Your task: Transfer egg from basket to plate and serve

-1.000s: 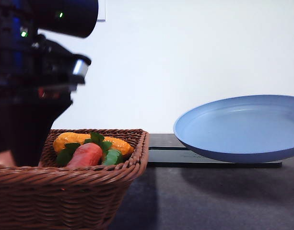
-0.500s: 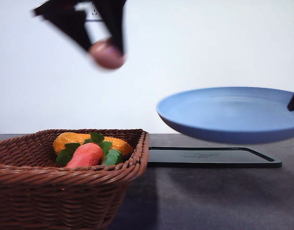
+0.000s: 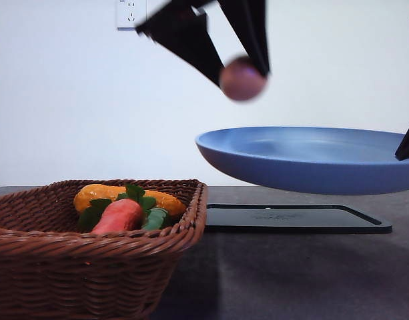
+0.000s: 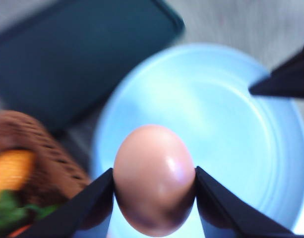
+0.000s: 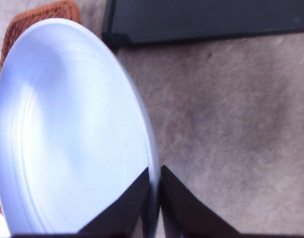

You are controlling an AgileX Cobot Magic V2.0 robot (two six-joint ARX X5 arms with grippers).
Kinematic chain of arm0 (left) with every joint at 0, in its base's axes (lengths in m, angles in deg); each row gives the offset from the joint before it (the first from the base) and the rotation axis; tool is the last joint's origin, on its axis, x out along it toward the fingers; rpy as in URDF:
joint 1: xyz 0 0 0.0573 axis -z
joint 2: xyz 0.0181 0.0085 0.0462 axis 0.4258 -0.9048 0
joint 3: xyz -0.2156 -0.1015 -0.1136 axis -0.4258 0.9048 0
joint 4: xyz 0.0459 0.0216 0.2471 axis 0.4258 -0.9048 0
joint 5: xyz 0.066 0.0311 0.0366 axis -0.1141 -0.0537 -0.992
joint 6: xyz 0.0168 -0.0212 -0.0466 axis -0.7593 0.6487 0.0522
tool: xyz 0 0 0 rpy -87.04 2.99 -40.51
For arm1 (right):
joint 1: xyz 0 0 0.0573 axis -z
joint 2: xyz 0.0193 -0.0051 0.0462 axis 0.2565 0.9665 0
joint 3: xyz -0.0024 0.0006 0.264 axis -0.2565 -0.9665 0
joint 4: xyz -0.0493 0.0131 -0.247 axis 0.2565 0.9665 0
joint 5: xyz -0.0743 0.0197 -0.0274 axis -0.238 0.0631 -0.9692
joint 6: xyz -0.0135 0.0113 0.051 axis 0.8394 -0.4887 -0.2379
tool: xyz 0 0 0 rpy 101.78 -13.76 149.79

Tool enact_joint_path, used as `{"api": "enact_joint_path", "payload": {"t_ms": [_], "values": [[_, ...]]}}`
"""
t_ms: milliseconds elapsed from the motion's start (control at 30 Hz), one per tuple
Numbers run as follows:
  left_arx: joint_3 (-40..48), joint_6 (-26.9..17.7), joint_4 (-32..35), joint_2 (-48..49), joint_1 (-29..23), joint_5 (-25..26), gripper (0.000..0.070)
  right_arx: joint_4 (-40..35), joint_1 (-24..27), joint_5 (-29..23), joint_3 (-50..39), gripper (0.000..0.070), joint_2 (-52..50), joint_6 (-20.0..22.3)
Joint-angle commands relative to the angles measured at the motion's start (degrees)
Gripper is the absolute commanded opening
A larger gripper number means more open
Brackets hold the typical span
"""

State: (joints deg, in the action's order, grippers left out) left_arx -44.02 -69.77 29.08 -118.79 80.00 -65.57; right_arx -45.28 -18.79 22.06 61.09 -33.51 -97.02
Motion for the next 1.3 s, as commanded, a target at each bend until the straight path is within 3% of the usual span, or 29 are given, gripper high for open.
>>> {"api": "enact_joint_path", "payload": {"t_ms": [0, 333, 967, 1133, 1267], "values": [[-0.8, -1.0, 0.7, -1.8, 1.4, 0.2, 0.0187, -0.4, -0.5, 0.6, 0.3, 0.0, 0.2, -0.3], [-0.8, -1.2, 2.6, -7.1, 4.7, 0.2, 0.0187, -0.4, -1.3, 0.6, 0.3, 0.0, 0.2, -0.3], [-0.8, -4.4, 5.2, -7.2, 4.8, 0.2, 0.0193, -0.5, -1.3, 0.6, 0.3, 0.0, 0.2, -0.3], [-0.8, -5.8, 5.3, -7.2, 4.8, 0.2, 0.0311, -0.5, -1.3, 0.6, 0.3, 0.0, 0.2, -0.3], [-0.8, -5.8, 5.3, -7.5, 4.8, 0.2, 0.0327, -0.5, -1.3, 0.6, 0.3, 0.0, 0.2, -0.3]]}}
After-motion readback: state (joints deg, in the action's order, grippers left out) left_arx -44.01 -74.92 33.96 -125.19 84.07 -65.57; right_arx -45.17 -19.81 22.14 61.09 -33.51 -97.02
